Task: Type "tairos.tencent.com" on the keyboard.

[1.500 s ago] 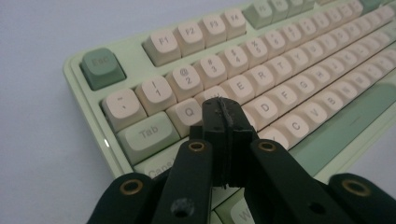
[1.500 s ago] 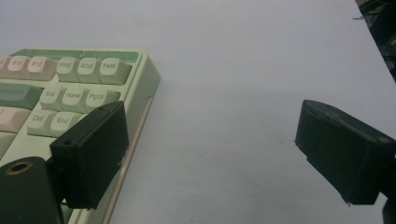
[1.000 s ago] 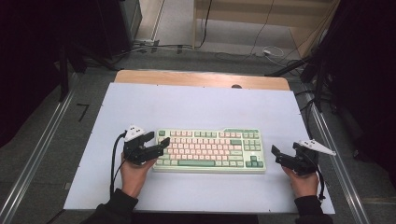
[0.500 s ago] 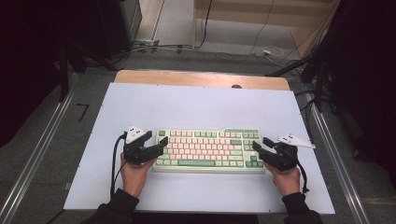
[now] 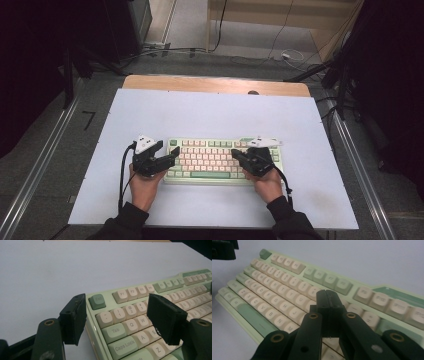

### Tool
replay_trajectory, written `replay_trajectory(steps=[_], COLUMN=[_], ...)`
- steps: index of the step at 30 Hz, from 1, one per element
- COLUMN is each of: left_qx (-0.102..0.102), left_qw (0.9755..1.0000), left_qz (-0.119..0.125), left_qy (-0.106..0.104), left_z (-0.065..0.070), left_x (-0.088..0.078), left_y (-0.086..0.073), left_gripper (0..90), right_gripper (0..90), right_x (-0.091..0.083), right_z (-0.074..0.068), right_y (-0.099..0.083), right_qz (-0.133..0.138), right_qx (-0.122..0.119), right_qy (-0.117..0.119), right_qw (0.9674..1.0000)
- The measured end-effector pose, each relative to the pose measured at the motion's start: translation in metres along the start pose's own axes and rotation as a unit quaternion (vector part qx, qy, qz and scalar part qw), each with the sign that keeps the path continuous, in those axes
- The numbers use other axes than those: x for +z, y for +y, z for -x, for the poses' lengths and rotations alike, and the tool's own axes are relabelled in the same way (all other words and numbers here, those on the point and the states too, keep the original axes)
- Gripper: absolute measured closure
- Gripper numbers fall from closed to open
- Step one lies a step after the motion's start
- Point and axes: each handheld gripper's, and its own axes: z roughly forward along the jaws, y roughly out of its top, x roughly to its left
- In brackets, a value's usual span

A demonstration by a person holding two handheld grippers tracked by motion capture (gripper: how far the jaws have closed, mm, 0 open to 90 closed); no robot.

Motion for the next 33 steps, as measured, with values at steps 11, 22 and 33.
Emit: replay_trajectory(steps=[11,22,33], left_qx=[-0.001,-0.001,-0.002], left_qw=[1.0000,1.0000,1.0000], left_qz=[0.001,0.001,0.003], left_qy=[0.000,0.000,0.000], left_z=[-0.001,-0.001,-0.001], left_x=[-0.001,-0.001,-0.001], left_y=[0.000,0.000,0.000], left_gripper=[33.4,33.5,33.5], right_gripper=[87.4,87.4,84.0], right_x=[0.026,0.031,0.015], right_z=[-0.015,-0.019,-0.019], right_y=[0.007,0.007,0.010], right_qz=[-0.032,-0.038,-0.006], right_qx=[-0.013,-0.022,-0.018], right_qy=[-0.006,-0.015,-0.009], right_qw=[0.9994,0.9989,0.9998])
